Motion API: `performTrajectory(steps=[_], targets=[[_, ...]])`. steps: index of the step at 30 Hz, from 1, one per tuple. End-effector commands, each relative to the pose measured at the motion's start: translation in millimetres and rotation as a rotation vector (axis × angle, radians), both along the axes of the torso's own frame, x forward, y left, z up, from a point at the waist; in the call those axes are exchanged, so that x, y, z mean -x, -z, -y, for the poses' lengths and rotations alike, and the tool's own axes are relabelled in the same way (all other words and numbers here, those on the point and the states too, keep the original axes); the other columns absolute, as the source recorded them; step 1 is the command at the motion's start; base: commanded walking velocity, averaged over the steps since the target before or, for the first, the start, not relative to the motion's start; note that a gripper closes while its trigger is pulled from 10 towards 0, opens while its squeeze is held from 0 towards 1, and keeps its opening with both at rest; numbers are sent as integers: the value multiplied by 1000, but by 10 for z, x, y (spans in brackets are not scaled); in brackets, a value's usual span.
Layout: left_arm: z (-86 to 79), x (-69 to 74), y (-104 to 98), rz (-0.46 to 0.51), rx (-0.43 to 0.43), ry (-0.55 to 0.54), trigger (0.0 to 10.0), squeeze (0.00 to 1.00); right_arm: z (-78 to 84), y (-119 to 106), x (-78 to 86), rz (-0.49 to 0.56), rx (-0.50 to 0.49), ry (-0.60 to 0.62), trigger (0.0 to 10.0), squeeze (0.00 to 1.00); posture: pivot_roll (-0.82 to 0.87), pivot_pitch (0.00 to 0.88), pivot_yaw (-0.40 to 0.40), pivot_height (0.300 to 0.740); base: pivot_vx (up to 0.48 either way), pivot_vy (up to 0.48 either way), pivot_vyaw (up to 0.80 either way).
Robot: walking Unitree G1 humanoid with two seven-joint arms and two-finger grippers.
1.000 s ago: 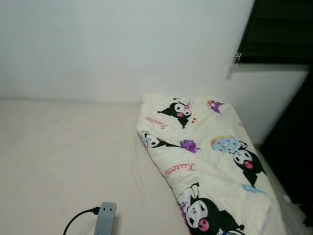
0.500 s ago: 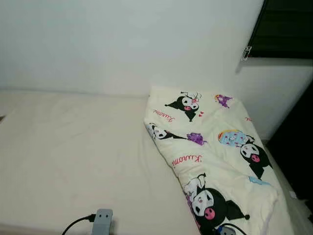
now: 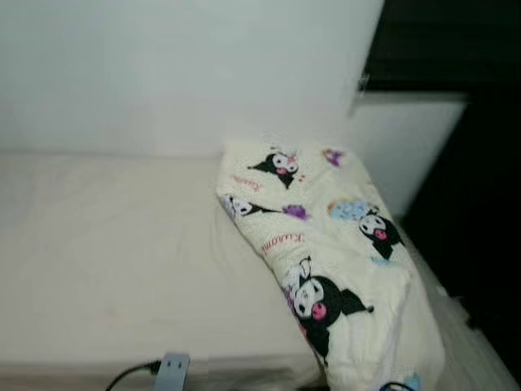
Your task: Clean up the room
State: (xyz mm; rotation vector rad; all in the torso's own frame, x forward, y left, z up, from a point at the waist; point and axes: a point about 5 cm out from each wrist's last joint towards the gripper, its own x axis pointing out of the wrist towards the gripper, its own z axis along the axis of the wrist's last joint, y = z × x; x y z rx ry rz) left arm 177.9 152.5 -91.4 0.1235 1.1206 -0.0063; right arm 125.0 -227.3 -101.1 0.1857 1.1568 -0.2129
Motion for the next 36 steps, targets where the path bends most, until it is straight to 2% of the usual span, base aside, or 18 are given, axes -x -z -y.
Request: performTrajectory(steps=[1, 4, 6, 8, 9, 10, 13, 15, 19, 22, 23, 29, 33, 36], targets=[[15, 0, 1, -3, -2, 23, 10000, 0, 37, -46, -108, 51, 8, 18, 10000, 0, -136, 0, -10, 740, 0, -480, 0], [13, -5, -2, -3, -2, 22, 10000, 0, 37, -80, -199, 95, 2, 42, 10000, 0, -136, 0, -10, 740, 0, -480, 0], [13, -17, -7, -4, -2, 20, 10000, 0, 34, -236, -552, 242, -22, 84, 10000, 0, -143, 0, -4, 740, 0, -480, 0], [13, -17, -7, -4, -2, 20, 10000, 0, 34, -236, -552, 242, -22, 84, 10000, 0, -143, 0, -4, 740, 0, -480, 0], [10, -32, -14, 0, -3, 12, 10000, 0, 27, -503, -1009, 421, -56, 83, 10000, 0, -146, 0, -5, 740, 0, 0, 0], [8, -37, -16, 1, -4, 7, 10000, 0, 12, -611, -1166, 480, -68, 68, 10000, 0, -146, 0, -5, 740, 0, 0, 0], [4, -46, -21, 5, -11, 8, 10000, 0, -56, -805, -1423, 586, -98, 35, 10000, 0, -146, 0, -5, 740, 0, 0, 0], [3, -49, -22, 7, -13, 9, 10000, 0, -82, -881, -1512, 627, -112, 26, 10000, 0, -146, 0, -5, 740, 0, 0, 0], [3, -42, -19, 4, -15, 8, 10000, 0, -47, -1138, -1771, 713, -103, 47, 10000, 0, -149, 0, -6, 740, 0, 0, 0], [5, -40, -18, 3, -15, 10, 10000, 0, 4, -1182, -1805, 714, -87, 64, 10000, 0, -152, 0, -4, 731, 0, 0, 0], [4, -40, -18, 2, -18, 11, 10000, 0, 71, -1241, -1838, 739, -80, 90, 10000, 0, -152, 0, -5, 721, 0, 0, 0], [4, -41, -18, 2, -19, 8, 10000, 0, 162, -1307, -1863, 769, -64, 116, 10000, 0, -152, 0, -6, 701, 0, 0, 0], [14, -47, -21, 6, -22, 6, 10000, 0, 378, -1345, -1819, 776, -37, 194, 10000, 0, -160, 0, -9, 681, 0, 0, 0], [13, -49, -23, 10, -25, 2, 10000, 0, 459, -1349, -1788, 783, -42, 238, 10000, 0, -164, 0, -6, 671, 0, 0, 0]])
